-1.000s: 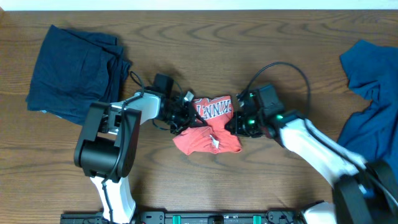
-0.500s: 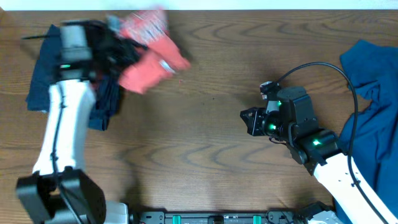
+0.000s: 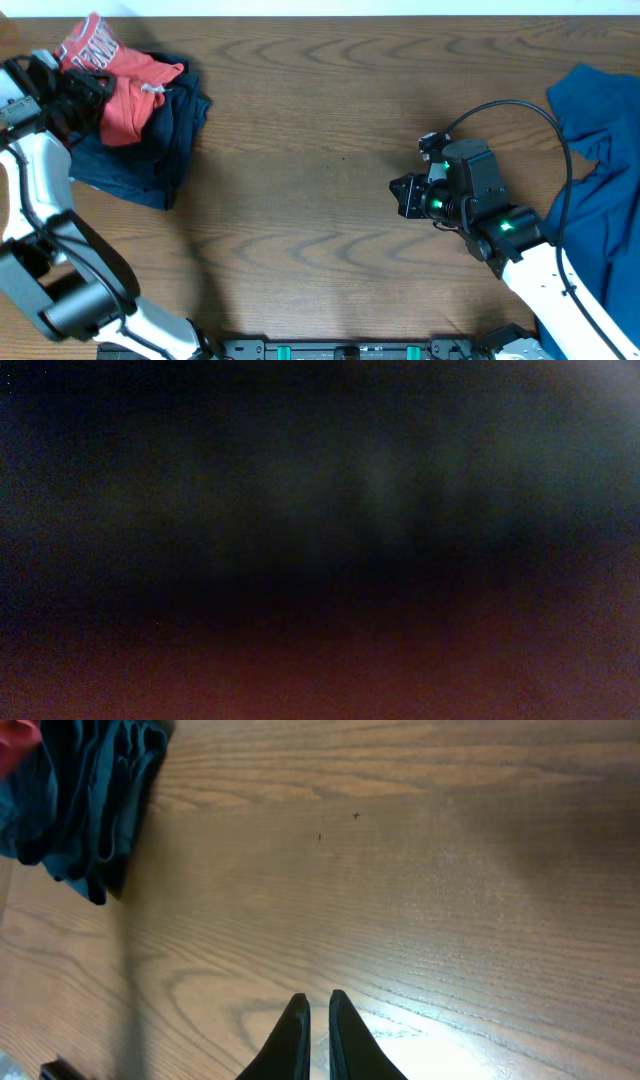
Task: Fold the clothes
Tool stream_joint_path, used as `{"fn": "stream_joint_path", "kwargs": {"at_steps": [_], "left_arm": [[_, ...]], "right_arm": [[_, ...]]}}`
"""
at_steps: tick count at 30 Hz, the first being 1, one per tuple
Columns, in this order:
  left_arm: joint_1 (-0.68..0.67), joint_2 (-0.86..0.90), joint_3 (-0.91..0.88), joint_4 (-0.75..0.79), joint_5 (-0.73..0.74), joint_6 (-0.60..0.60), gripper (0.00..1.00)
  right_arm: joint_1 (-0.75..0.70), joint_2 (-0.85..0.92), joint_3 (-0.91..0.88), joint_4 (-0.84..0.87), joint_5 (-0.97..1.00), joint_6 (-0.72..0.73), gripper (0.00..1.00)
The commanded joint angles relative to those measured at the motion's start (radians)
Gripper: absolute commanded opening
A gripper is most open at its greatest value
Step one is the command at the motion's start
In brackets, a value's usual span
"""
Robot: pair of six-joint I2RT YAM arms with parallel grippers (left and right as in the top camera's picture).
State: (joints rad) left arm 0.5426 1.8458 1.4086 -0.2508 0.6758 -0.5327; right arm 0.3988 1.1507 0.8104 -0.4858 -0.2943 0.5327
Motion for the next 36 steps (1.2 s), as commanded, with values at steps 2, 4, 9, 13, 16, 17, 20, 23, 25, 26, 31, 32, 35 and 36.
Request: {"fn": "stream_joint_path", "kwargs": {"at_steps": [2, 4, 9, 13, 16, 17, 20, 23, 25, 26, 31, 32, 35, 36], "left_arm": [[0.035, 0.056, 0.0, -0.083, 0.037, 0.001, 0.62], [0.064, 0.049, 0.0, -0.135, 0.037, 0.039, 0.72], [0.151, -0.024, 0.001, -0.295, -0.047, 0.152, 0.79], [0.208, -0.092, 0.001, -0.369, -0.068, 0.2, 0.83], [0.228, -0.144, 0.001, -0.378, -0.058, 0.211, 0.85], [0.229, -0.165, 0.001, -0.378, -0.058, 0.22, 0.86], [0.226, -0.221, 0.001, -0.378, -0.06, 0.235, 0.86], [0.219, -0.251, 0.001, -0.378, -0.07, 0.264, 0.86], [0.215, -0.25, 0.0, -0.386, -0.101, 0.264, 0.86], [0.212, -0.246, 0.0, -0.393, -0.12, 0.264, 0.86], [0.211, -0.215, 0.0, -0.396, -0.14, 0.275, 0.88], [0.21, -0.204, 0.0, -0.396, -0.146, 0.275, 0.91], [0.195, -0.167, 0.0, -0.395, -0.146, 0.298, 0.91], [0.186, -0.151, 0.0, -0.389, -0.146, 0.298, 0.92]], "right_arm": [[-0.012, 0.002, 0.001, -0.011, 0.008, -0.013, 0.07], [-0.011, 0.001, 0.001, -0.018, 0.002, -0.013, 0.07], [-0.012, 0.002, 0.001, -0.032, 0.002, -0.014, 0.08], [-0.012, 0.002, 0.001, -0.031, 0.002, -0.014, 0.08], [-0.012, 0.002, 0.001, -0.032, 0.002, -0.014, 0.08], [-0.012, 0.002, 0.001, -0.032, 0.002, -0.014, 0.08], [-0.012, 0.002, 0.001, -0.032, 0.002, -0.014, 0.08], [-0.012, 0.002, 0.001, -0.031, 0.003, -0.014, 0.08], [-0.012, 0.002, 0.001, -0.031, 0.006, -0.014, 0.08], [-0.012, 0.002, 0.001, -0.031, 0.006, -0.014, 0.08], [-0.012, 0.002, 0.001, -0.031, 0.006, -0.014, 0.08], [-0.012, 0.002, 0.001, -0.031, 0.006, -0.014, 0.08], [-0.011, 0.002, 0.001, -0.031, 0.006, -0.014, 0.08], [-0.011, 0.002, 0.001, -0.031, 0.005, -0.014, 0.07]]}}
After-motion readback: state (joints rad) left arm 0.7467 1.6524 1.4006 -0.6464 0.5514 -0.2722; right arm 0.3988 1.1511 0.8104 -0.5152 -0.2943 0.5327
